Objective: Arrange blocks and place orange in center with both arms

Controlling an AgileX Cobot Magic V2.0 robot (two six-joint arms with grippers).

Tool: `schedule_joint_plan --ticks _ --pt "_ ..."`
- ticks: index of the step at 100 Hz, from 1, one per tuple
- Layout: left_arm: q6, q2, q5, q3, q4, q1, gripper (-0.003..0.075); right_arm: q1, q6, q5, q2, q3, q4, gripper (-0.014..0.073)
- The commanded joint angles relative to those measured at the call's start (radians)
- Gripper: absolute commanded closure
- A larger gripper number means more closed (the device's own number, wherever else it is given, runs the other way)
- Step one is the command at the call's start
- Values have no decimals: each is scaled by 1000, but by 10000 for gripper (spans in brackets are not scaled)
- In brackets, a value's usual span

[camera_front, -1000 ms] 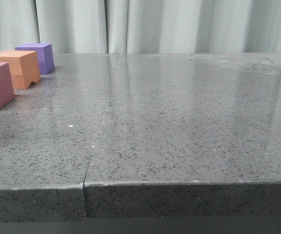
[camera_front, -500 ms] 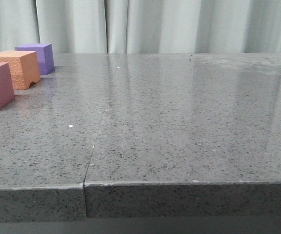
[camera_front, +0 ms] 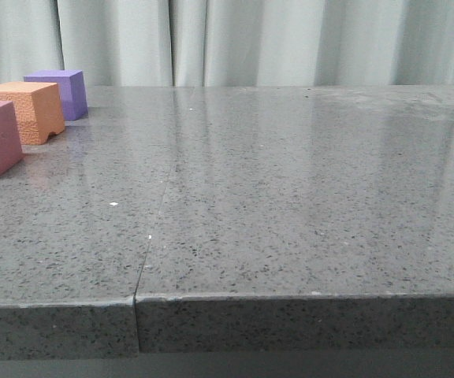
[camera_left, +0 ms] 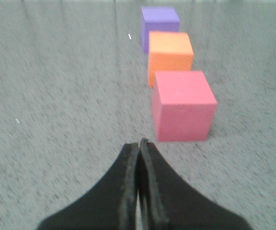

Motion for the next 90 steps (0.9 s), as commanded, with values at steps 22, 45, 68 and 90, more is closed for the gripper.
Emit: schedule_joint_plan --ticks 22,45,68,90 --pt "240 -154 -360 176 -178 158 741 2 -12 -70 5 -25 -7 663" --pt "240 -322 -360 309 -187 172 741 2 -12 -70 5 -25 -7 663" --pt "240 -417 -427 409 -187 172 741 2 -12 -68 5 -25 -7 663" --pt "240 -419 -436 409 -196 172 741 2 -12 -65 5 -25 -7 663"
